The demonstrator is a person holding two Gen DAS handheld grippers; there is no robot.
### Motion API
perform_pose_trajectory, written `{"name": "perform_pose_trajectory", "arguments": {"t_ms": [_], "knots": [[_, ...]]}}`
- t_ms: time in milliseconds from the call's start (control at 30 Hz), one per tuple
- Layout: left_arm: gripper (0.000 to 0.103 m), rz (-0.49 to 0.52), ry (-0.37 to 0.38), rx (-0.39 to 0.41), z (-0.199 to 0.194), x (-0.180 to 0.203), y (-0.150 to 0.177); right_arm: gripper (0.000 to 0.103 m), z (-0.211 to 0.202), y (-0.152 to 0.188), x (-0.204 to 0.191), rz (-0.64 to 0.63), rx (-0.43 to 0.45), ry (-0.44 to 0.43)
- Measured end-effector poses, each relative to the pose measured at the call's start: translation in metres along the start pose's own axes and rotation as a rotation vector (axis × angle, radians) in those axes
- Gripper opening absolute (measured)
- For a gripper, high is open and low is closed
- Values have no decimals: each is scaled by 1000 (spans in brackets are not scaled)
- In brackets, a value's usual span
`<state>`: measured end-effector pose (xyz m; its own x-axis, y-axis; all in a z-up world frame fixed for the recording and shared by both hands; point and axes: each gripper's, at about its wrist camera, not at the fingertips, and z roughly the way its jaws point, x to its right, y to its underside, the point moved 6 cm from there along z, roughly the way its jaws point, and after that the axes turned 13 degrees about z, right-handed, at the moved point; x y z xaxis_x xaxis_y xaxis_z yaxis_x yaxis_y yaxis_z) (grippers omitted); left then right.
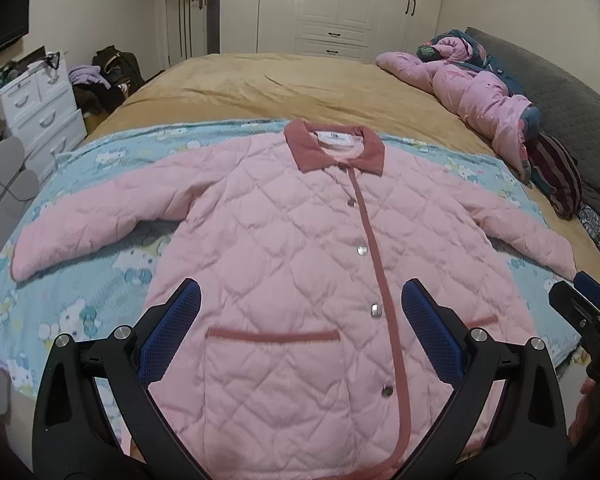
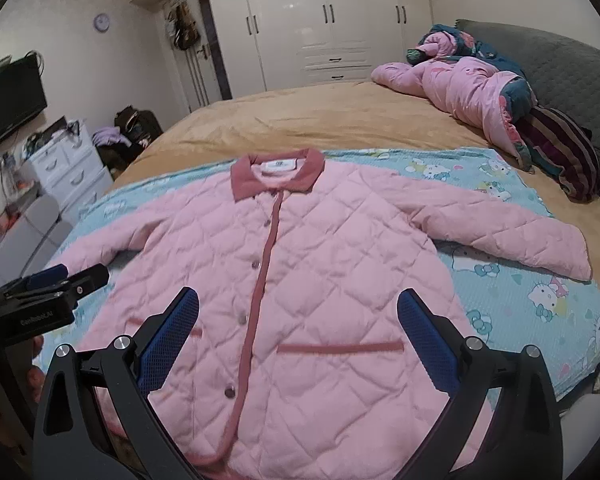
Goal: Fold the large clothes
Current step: 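Move both tools toward the pink quilted jacket on the bed, then reach the right tool to the jacket sleeve cuff and grasp it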
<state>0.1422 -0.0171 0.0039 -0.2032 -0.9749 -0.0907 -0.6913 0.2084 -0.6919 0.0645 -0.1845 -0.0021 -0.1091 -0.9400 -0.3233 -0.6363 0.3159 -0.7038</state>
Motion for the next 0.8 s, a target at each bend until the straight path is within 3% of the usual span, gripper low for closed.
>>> {"name": "perform_pose_trajectory", "arguments": {"t_ms": [567, 800], "knots": [[94, -59, 0, 84, 40, -12, -92, 99, 37, -77, 0, 66, 54, -6], [94, -61, 6, 75, 66, -9, -114, 99, 56, -106, 6, 118, 77, 14]]}}
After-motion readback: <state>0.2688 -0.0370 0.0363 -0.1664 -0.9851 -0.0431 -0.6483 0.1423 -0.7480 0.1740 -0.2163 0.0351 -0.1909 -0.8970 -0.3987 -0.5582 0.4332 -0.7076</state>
